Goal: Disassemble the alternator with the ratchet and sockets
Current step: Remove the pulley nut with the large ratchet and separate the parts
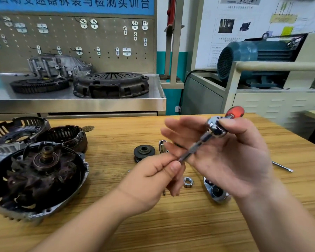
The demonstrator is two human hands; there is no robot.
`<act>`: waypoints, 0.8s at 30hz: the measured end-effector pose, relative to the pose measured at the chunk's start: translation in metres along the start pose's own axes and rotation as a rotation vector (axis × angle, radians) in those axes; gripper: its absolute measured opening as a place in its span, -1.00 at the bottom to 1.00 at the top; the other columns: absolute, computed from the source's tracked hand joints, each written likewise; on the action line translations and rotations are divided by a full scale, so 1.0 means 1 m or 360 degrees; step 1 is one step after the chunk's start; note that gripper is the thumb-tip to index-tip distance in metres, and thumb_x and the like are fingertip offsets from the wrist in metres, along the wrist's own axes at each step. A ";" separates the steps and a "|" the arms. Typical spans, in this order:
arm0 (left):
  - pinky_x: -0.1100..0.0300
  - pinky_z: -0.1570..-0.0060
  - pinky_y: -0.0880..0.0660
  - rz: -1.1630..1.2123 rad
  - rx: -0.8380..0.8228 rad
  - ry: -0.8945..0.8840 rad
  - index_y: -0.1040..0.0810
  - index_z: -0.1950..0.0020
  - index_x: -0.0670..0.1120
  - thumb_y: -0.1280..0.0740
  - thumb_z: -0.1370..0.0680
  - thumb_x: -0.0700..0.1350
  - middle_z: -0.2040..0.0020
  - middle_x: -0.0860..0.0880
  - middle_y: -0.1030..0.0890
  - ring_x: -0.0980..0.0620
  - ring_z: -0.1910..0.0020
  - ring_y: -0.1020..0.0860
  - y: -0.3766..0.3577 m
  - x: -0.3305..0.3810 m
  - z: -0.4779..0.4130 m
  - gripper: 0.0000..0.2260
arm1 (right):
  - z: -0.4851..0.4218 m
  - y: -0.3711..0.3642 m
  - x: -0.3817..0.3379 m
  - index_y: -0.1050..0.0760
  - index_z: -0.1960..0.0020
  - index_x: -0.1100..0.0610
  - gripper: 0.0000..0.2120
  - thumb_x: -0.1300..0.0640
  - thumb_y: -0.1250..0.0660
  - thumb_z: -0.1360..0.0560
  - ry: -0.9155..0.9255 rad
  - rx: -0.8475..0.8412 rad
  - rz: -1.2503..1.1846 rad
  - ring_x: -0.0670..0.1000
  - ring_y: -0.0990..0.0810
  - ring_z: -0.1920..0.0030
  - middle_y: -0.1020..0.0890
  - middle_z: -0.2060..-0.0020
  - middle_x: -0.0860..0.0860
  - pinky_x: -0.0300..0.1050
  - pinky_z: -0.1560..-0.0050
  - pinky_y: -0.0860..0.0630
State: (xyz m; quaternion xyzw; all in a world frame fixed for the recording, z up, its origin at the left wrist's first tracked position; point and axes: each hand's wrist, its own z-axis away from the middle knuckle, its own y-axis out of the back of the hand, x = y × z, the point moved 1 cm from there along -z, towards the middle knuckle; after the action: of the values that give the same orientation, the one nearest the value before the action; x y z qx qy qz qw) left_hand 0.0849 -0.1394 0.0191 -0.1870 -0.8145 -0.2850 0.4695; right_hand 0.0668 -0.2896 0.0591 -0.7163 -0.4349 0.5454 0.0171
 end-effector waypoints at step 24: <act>0.23 0.26 -0.42 -0.0276 0.0205 0.0188 -0.42 0.32 -0.06 -0.14 -0.61 0.02 0.48 0.05 -0.41 0.02 0.40 -0.41 0.031 -0.017 0.004 -0.67 | 0.012 0.056 -0.019 -0.44 0.06 0.40 -0.57 -0.02 -0.33 -0.48 -0.0475 -0.0008 0.0826 -0.04 -0.32 0.43 -0.39 0.42 0.04 -0.21 0.39 -0.34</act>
State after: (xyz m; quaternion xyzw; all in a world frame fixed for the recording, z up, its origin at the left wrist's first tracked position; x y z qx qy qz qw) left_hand 0.1084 -0.1134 0.0112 -0.0681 -0.8151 -0.2823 0.5013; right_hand 0.0909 -0.3416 0.0406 -0.7155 -0.2363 0.6297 -0.1889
